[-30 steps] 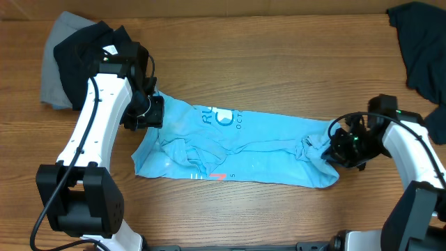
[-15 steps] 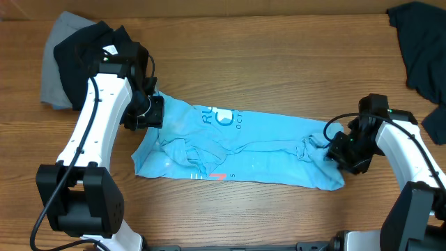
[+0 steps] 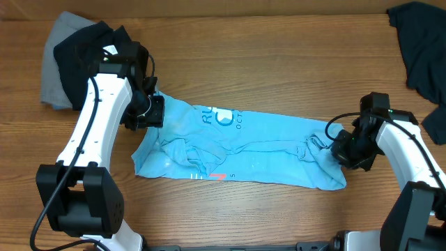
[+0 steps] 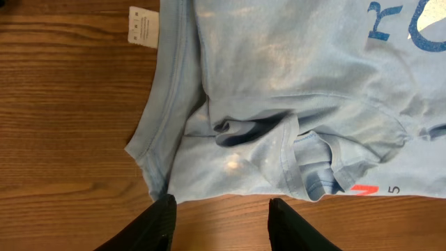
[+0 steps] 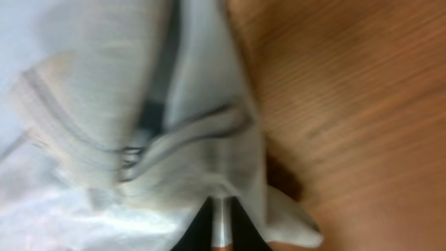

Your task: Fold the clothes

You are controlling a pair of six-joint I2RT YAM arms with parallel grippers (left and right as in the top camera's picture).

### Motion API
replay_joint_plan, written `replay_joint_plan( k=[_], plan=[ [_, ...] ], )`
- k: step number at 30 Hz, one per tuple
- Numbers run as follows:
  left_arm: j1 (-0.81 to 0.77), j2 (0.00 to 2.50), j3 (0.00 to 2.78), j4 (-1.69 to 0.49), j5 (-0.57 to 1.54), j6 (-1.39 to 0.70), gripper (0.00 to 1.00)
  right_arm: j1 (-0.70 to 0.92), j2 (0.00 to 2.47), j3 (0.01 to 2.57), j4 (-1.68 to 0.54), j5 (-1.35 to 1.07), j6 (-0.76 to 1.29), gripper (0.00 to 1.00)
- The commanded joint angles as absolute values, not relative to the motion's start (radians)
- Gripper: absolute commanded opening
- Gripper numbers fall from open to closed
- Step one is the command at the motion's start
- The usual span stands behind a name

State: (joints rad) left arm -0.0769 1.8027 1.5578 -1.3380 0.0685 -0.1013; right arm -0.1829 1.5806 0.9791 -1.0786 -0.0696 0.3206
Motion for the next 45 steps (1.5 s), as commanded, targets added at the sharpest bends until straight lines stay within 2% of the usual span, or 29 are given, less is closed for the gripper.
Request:
replay_joint_plan(
  k=[1, 2, 5, 19, 22, 24, 27, 28, 38, 45],
  plan=[
    [-0.075, 1.795, 1.578, -1.332, 0.079, -0.089, 0.46, -0.198, 1.560, 0.976, -1.065, 0.043, 0.387, 0.33],
    [-0.075, 1.795, 1.578, -1.332, 0.079, -0.089, 0.45, -0.203, 1.560, 0.975, -1.046, 0.028, 0.386, 0.37],
    [-0.075, 1.795, 1.578, -1.331, 0.079, -0.089, 0.46, -0.213, 1.564, 0.975, -0.991, 0.015, 0.387, 0.40],
    [-0.075, 1.795, 1.578, -1.332, 0.079, -0.081, 0.45, -0.216, 1.646, 0.968, -0.943, -0.028, 0.383, 0.39],
    [-0.075, 1.795, 1.578, -1.332, 0.079, -0.081, 0.45, -0.216, 1.646, 0.967, -0.939, -0.064, 0.364, 0.34],
    [-0.075, 1.795, 1.578, -1.332, 0.079, -0.081, 0.45, -0.216, 1.646, 0.967, -0.928, -0.138, 0.297, 0.26],
    [-0.075, 1.795, 1.578, -1.333, 0.079, -0.081, 0.45, -0.216, 1.646, 0.968, -0.957, -0.163, 0.280, 0.05],
    [-0.075, 1.795, 1.578, -1.334, 0.079, -0.081, 0.45, -0.216, 1.644, 0.968, -0.975, -0.163, 0.280, 0.04],
    [-0.075, 1.795, 1.578, -1.334, 0.079, -0.081, 0.45, -0.204, 1.479, 1.010, -1.196, -0.156, 0.329, 0.04],
    [-0.075, 1.795, 1.578, -1.322, 0.079, -0.081, 0.47, -0.087, 1.433, 1.005, -1.225, -0.265, 0.333, 0.04]
  ],
)
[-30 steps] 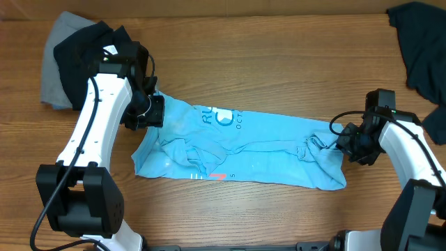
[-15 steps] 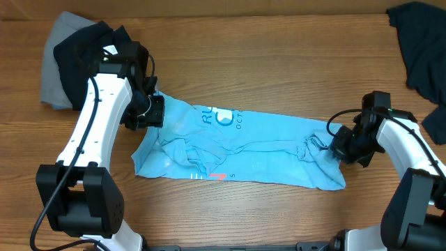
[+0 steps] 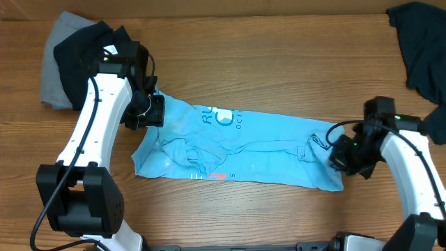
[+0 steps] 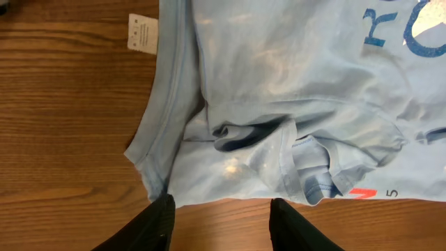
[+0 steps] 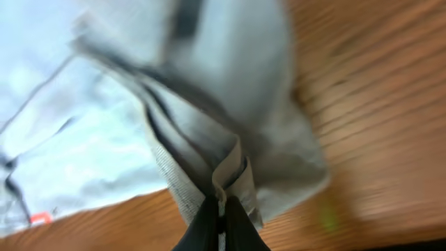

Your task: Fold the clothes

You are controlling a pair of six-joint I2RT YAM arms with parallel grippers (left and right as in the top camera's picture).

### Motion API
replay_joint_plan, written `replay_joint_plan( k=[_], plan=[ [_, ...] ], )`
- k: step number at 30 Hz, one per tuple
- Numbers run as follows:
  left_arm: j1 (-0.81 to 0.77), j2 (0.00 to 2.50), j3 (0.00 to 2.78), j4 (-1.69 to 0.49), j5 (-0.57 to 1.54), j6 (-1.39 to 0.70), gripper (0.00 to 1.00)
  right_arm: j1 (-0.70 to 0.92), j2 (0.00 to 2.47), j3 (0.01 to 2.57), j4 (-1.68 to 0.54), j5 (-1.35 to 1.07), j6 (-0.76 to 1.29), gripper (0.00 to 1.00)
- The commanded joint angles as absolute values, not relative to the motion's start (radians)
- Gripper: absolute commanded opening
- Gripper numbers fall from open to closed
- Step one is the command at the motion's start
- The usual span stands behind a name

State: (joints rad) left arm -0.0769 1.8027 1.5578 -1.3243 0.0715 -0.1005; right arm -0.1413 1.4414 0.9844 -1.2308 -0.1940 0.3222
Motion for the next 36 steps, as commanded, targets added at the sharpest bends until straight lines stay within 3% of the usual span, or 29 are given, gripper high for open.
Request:
replay_joint_plan(
  k=[1, 2, 3, 4, 10, 14, 17, 20, 22, 24, 25, 26, 28, 31, 32, 34, 36],
  plan=[
    [-0.075, 1.795, 1.578, -1.322, 0.079, -0.081, 0.47, -0.059, 1.433, 1.000, -1.216, -0.284, 0.334, 0.04],
    [-0.075, 1.795, 1.578, -1.323, 0.079, -0.081, 0.47, -0.027, 1.433, 0.998, -1.208, -0.292, 0.334, 0.09],
    [-0.075, 1.795, 1.578, -1.323, 0.079, -0.081, 0.47, 0.001, 1.435, 0.998, -1.200, -0.289, 0.334, 0.27],
    [-0.075, 1.795, 1.578, -1.323, 0.079, -0.081, 0.47, 0.024, 1.435, 0.998, -1.191, -0.282, 0.334, 0.33],
    [-0.075, 1.795, 1.578, -1.324, 0.080, -0.081, 0.48, 0.002, 1.435, 1.001, -1.059, -0.141, 0.423, 0.44],
    [-0.075, 1.795, 1.578, -1.327, 0.079, -0.081, 0.48, -0.073, 1.437, 1.001, -0.959, -0.139, 0.424, 0.47],
    [-0.075, 1.795, 1.578, -1.326, 0.079, -0.081, 0.47, -0.093, 1.452, 1.001, -0.929, -0.135, 0.424, 0.56],
    [-0.075, 1.795, 1.578, -1.326, 0.079, -0.081, 0.48, -0.093, 1.503, 1.000, -0.913, -0.131, 0.434, 0.59],
    [-0.075, 1.795, 1.578, -1.326, 0.079, -0.081, 0.48, -0.093, 1.547, 0.995, -0.899, -0.132, 0.456, 0.59],
    [-0.075, 1.795, 1.578, -1.326, 0.079, -0.081, 0.48, -0.093, 1.593, 0.990, -0.880, -0.137, 0.489, 0.50],
    [-0.075, 1.795, 1.578, -1.326, 0.079, -0.081, 0.47, -0.093, 1.613, 0.989, -0.870, -0.156, 0.503, 0.42],
    [-0.075, 1.795, 1.578, -1.327, 0.079, -0.081, 0.47, -0.093, 1.632, 0.989, -0.855, -0.201, 0.503, 0.23],
    [-0.075, 1.795, 1.578, -1.327, 0.079, -0.081, 0.47, -0.093, 1.652, 0.989, -0.794, -0.367, 0.467, 0.05],
    [-0.075, 1.795, 1.578, -1.330, 0.080, -0.082, 0.47, -0.093, 1.637, 0.992, -0.661, -0.546, 0.371, 0.05],
    [-0.075, 1.795, 1.578, -1.330, 0.080, -0.082, 0.47, -0.093, 1.629, 0.995, -0.637, -0.572, 0.347, 0.11],
    [-0.075, 1.795, 1.578, -1.330, 0.079, -0.081, 0.48, -0.095, 1.615, 1.010, -0.641, -0.556, 0.299, 0.42],
    [-0.075, 1.795, 1.578, -1.330, 0.079, -0.081, 0.48, -0.113, 1.607, 1.032, -0.689, -0.477, 0.299, 0.51]
  ],
)
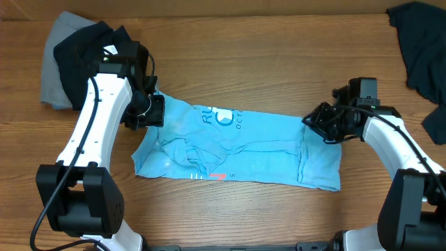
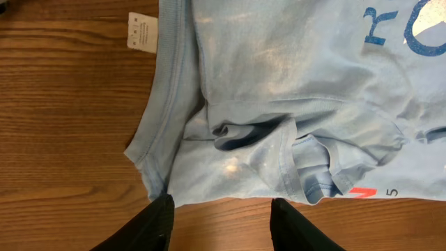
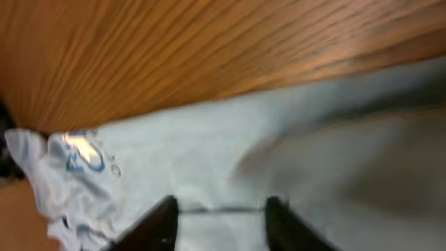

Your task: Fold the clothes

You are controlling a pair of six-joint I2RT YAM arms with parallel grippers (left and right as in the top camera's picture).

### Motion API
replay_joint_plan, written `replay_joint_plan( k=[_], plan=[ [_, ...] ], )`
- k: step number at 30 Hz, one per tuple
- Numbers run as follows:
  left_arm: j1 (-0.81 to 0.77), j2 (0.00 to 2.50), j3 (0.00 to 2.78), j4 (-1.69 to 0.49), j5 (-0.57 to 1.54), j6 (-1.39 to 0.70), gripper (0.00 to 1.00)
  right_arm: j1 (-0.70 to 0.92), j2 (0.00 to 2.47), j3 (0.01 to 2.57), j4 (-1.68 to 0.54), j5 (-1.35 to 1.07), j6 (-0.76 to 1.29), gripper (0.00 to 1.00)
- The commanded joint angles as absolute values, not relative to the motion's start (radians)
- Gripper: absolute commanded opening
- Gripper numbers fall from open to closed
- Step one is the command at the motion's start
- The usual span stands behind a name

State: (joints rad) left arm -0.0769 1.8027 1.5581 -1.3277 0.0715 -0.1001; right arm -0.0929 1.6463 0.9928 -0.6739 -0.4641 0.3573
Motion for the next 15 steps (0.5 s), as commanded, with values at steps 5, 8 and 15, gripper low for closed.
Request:
replay_joint_plan(
  k=[5, 8, 15],
  plan=[
    [-0.075, 1.795, 1.578, -1.330, 0.079, -0.081, 0.50, -0.218, 1.601, 1.056, -0.775, -0.418, 0.287, 0.59],
    [-0.075, 1.795, 1.578, -1.331, 0.079, -0.081, 0.50, -0.310, 1.601, 1.052, -0.839, -0.380, 0.283, 0.60],
    [-0.079, 1.795, 1.578, -1.319, 0.079, -0.081, 0.54, -0.436, 1.628, 0.990, -0.900, -0.356, 0.162, 0.59]
  ],
)
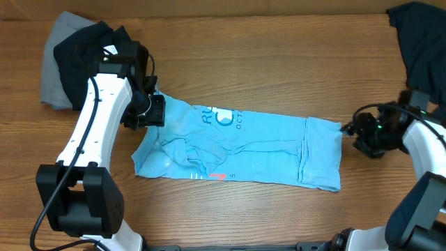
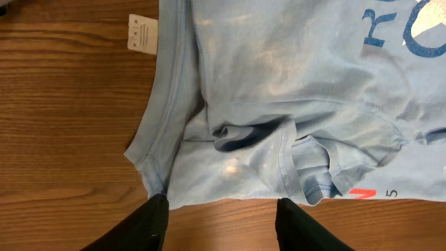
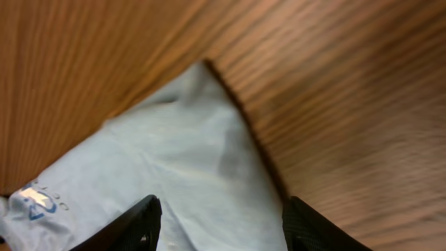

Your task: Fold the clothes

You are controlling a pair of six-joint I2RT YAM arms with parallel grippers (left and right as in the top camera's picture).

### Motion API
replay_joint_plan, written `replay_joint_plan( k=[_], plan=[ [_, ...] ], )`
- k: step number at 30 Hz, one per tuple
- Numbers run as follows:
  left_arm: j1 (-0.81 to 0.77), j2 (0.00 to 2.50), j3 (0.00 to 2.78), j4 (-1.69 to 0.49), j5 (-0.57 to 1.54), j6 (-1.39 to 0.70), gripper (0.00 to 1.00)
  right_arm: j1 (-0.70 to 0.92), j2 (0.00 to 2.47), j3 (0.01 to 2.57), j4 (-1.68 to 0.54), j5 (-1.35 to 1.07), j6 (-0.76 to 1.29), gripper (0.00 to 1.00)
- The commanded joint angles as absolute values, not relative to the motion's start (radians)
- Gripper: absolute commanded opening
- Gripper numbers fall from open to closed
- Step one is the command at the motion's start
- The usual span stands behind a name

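Note:
A light blue T-shirt point(image 1: 244, 148) with blue lettering lies crumpled along the table's middle; its right end is folded over into a flat flap point(image 1: 322, 162). My left gripper point(image 1: 145, 110) hovers at the shirt's left end, open, its fingers point(image 2: 155, 223) over bare wood just past the shirt's hem point(image 2: 230, 150). My right gripper point(image 1: 355, 132) stands open just off the shirt's right edge, with the flap's corner point(image 3: 202, 160) in front of its fingers point(image 3: 143, 219).
A black garment lies on a grey one point(image 1: 59, 59) at the far left corner. Another dark garment point(image 1: 418, 45) sits at the far right corner. A white label tag point(image 2: 142, 31) lies on the wood beside the shirt's collar end.
My right gripper has drawn back to the right, off the shirt's right end, and stays open. The folded flap lies flat. The left arm is nearly unmoved.
My right gripper was first shut on the shirt's bunched right end, and still held it a moment later. By the last earlier moment it was open over the shirt with that end laid over as a flap. Now it is clear of the shirt. The left gripper stayed open throughout.

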State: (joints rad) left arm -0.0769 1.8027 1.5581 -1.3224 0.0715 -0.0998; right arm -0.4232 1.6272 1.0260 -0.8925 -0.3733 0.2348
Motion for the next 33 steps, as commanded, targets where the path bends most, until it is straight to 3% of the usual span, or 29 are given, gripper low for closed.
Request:
replay_joint_plan(
  k=[1, 9, 13, 14, 17, 21, 33],
  plan=[
    [-0.078, 1.795, 1.578, -1.318, 0.079, -0.081, 0.55, -0.439, 1.634, 0.969, -0.894, -0.357, 0.160, 0.59],
    [-0.078, 1.795, 1.578, -1.314, 0.079, -0.081, 0.61, -0.439, 1.685, 0.818, -0.758, -0.467, 0.143, 0.59],
    [-0.079, 1.795, 1.578, -1.306, 0.080, -0.081, 0.62, -0.439, 1.697, 0.768, -0.674, -0.676, 0.019, 0.56],
    [-0.079, 1.795, 1.578, -1.307, 0.080, -0.081, 0.62, -0.439, 1.697, 0.759, -0.659, -0.698, 0.017, 0.52],
    [-0.079, 1.795, 1.578, -1.308, 0.080, -0.081, 0.62, -0.439, 1.697, 0.754, -0.655, -0.699, 0.017, 0.23],
    [-0.079, 1.795, 1.578, -1.310, 0.080, -0.081, 0.61, -0.451, 1.682, 0.778, -0.670, -0.670, 0.028, 0.04],
    [-0.070, 1.795, 1.578, -1.318, 0.079, -0.070, 0.61, -0.519, 1.527, 1.155, -1.004, -0.347, 0.131, 0.04]
  ],
)
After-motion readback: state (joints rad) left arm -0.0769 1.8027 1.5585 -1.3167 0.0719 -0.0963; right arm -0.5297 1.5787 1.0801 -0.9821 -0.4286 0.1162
